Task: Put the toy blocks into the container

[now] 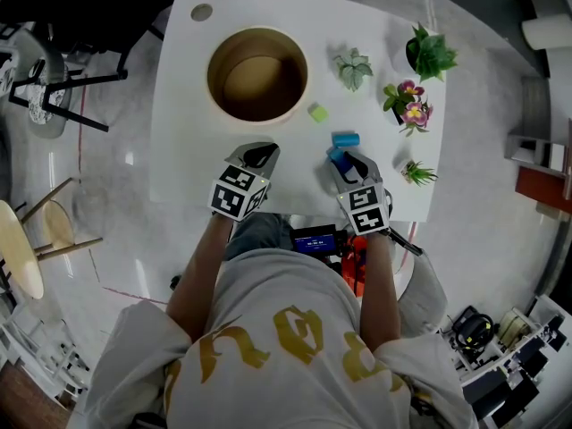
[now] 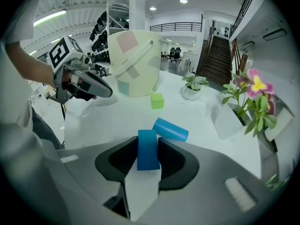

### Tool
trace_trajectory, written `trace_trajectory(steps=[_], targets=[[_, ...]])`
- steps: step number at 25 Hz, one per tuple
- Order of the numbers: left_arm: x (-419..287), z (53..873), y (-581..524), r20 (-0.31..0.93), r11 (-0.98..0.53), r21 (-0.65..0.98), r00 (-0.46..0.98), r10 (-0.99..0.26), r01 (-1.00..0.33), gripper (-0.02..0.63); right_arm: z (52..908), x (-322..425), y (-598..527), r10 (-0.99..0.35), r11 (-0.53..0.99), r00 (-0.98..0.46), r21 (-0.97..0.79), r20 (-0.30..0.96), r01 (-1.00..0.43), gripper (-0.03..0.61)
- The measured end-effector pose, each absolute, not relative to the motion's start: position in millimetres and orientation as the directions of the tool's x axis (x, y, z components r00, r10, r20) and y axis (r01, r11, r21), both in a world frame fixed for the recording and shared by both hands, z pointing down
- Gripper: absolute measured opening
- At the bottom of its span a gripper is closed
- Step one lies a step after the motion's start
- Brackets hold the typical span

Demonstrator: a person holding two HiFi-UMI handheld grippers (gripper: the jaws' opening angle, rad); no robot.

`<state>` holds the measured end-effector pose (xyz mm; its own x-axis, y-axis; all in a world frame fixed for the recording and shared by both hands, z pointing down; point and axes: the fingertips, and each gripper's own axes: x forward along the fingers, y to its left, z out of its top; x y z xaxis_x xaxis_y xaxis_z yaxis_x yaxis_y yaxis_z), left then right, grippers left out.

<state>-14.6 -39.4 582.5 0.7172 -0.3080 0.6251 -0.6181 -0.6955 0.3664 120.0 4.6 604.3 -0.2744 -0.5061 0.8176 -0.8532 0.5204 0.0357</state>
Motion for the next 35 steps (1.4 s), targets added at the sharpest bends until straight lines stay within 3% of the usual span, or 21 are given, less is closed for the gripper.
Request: trace_trajectory(steps=[27,35], targets=[[-6.6,561.1,-33.8,0.607,-0.714,0.325,0.716,-0.345,-0.620,0.000,584.9,138.5,17.2,-0.553,0.465,-0.251,0.045,0.795,-0.884,0.160],[-6.4,531.2,-36.7,0.551,-0.722,0.300,0.731,-0.402,-0.624,0.000,551.0,124.3,1.8,-0.624,0.440,-0.313,-0.010,0.716,-0.898,0.160]])
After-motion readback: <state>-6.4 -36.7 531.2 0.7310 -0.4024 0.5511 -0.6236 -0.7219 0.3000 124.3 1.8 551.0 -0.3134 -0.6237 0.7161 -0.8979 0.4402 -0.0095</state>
